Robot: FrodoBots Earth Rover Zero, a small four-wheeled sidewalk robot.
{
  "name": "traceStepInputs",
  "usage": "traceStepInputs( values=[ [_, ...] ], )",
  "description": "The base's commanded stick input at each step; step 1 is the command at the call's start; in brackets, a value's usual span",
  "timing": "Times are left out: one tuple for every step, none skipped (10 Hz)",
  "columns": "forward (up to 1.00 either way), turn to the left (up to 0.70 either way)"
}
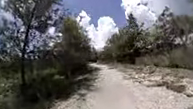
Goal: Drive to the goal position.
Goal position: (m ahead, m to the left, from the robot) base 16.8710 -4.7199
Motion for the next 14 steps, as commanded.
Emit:
traceStepInputs(
  values=[
    [0.50, 0.00],
    [0.50, 0.00],
    [0.50, 0.00],
    [0.50, 0.00],
    [0.50, 0.00],
    [0.50, 0.00],
    [0.50, 0.00],
    [0.50, 0.00],
    [0.50, 0.00],
    [0.50, 0.00],
    [0.50, 0.00],
    [0.50, 0.00],
    [0.50, 0.00],
    [0.50, 0.00]
  ],
)
